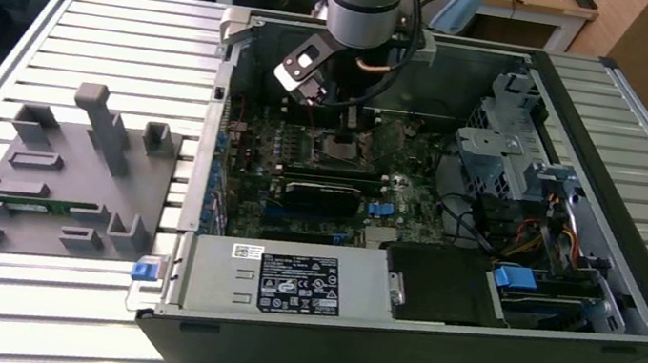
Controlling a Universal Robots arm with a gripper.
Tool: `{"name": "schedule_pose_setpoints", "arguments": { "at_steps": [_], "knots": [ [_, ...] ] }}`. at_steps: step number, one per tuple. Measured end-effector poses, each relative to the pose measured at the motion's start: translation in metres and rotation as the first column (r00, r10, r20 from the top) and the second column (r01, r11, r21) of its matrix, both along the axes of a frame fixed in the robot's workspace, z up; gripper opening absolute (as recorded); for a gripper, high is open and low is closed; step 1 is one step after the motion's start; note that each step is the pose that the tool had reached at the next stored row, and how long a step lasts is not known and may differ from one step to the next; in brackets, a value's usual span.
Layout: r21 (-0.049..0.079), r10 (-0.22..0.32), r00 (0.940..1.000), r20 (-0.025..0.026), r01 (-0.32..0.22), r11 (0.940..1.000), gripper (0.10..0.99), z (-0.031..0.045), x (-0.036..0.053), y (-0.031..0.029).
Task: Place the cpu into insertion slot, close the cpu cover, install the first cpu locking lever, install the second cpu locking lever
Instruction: 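Place the cpu into insertion slot, then close the cpu cover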
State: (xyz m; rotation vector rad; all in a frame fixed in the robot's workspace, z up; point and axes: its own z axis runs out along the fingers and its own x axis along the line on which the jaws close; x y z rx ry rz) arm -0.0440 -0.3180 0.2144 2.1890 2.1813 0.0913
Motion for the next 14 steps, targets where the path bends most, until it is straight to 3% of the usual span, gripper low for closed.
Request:
{"name": "schedule_pose_setpoints", "arguments": {
  "at_steps": [14],
  "knots": [
    [0.0, 0.0, 1.0, 0.0, 0.0, 1.0, 0.106, 0.0059, 0.0, 0.0]
  ]
}}
